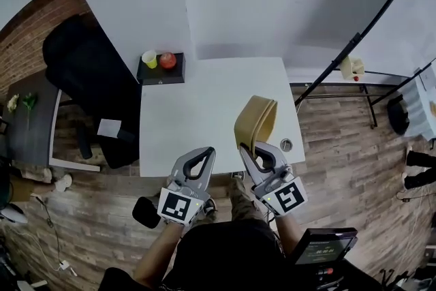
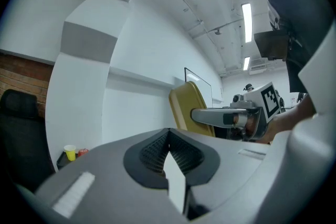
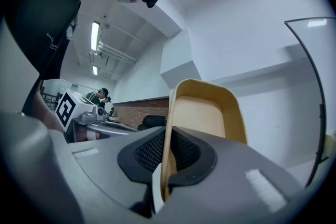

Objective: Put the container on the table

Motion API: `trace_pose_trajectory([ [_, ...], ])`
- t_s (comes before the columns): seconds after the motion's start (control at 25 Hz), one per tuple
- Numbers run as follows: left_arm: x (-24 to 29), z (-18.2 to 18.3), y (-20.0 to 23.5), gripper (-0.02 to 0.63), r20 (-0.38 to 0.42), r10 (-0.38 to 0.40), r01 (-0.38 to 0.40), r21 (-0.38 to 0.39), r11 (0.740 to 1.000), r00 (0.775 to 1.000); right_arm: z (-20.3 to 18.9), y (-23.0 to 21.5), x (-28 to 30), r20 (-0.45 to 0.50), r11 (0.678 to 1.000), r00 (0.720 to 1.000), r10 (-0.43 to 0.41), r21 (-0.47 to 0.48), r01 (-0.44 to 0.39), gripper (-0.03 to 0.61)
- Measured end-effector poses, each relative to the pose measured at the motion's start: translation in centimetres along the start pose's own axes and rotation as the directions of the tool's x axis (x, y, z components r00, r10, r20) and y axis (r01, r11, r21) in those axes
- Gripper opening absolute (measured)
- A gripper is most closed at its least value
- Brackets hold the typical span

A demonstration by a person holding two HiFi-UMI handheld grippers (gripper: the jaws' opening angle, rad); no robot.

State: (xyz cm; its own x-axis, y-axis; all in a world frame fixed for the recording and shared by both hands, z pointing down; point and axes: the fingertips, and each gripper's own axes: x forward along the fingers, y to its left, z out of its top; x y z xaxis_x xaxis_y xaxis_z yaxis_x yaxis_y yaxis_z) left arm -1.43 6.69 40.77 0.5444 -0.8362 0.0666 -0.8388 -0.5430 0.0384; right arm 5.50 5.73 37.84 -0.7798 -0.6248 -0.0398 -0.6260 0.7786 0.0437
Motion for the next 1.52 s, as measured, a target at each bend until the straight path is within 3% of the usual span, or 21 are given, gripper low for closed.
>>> trace_pose_trajectory([
  [0.16, 4.9, -0.8, 1.8, 0.002, -0.005, 0.053, -0.053, 0.03, 0.998, 0.999, -1.9, -4.7, 2.3, -0.042, 0.998, 0.997, 0.06, 0.008, -0.06, 0.034],
  [0.28, 8.6, -0.2, 2.0, 0.002, -0.055, 0.067, -0.065, 0.036, 0.997, 0.996, -3.6, -8.8, 3.6, -0.117, 0.994, 0.988, 0.105, 0.024, -0.102, 0.034],
  [0.52, 12.6, -1.2, 3.1, 0.002, -0.109, 0.089, -0.08, 0.084, 0.993, 0.99, -7.3, -12.9, 6.0, -0.25, 0.979, 0.952, 0.173, -0.059, -0.194, 0.035],
  [0.68, 14.1, -2.0, 3.7, 0.002, -0.148, 0.057, -0.029, 0.185, 0.982, 0.987, -10.6, -13.2, 7.0, -0.396, 0.929, 0.9, 0.182, -0.231, -0.289, 0.033],
  [0.8, 15.0, -2.9, 4.0, 0.005, -0.212, 0.0, 0.072, 0.33, 0.941, 0.977, -13.1, -12.9, 7.9, -0.526, 0.865, 0.828, 0.191, -0.308, -0.395, 0.032],
  [0.92, 15.2, -3.6, 4.2, 0.029, -0.296, -0.039, 0.169, 0.428, 0.888, 0.954, -15.6, -12.5, 8.8, -0.629, 0.821, 0.755, 0.185, -0.324, -0.471, 0.031],
  [1.04, 15.5, -5.3, 5.1, 0.062, -0.38, -0.048, 0.235, 0.465, 0.854, 0.924, -17.3, -11.9, 9.3, -0.702, 0.781, 0.688, 0.181, -0.322, -0.535, 0.029],
  [1.16, 15.2, -6.8, 6.2, 0.092, -0.439, -0.074, 0.293, 0.456, 0.84, 0.895, -18.4, -10.2, 10.1, -0.751, 0.736, 0.635, 0.18, -0.326, -0.594, 0.03],
  [1.28, 14.3, -7.8, 6.9, 0.101, -0.478, -0.131, 0.347, 0.398, 0.849, 0.869, -19.2, -8.3, 11.1, -0.78, 0.709, 0.597, 0.19, -0.312, -0.633, 0.029],
  [1.36, 13.7, -8.9, 7.1, 0.108, -0.522, -0.166, 0.392, 0.359, 0.847, 0.837, -19.6, -6.8, 11.6, -0.794, 0.69, 0.572, 0.208, -0.295, -0.66, 0.03],
  [1.52, 12.3, -12.3, 8.0, 0.127, -0.653, -0.156, 0.495, 0.375, 0.784, 0.741, -20.5, -4.5, 12.9, -0.831, 0.619, 0.519, 0.203, -0.302, -0.725, 0.031],
])
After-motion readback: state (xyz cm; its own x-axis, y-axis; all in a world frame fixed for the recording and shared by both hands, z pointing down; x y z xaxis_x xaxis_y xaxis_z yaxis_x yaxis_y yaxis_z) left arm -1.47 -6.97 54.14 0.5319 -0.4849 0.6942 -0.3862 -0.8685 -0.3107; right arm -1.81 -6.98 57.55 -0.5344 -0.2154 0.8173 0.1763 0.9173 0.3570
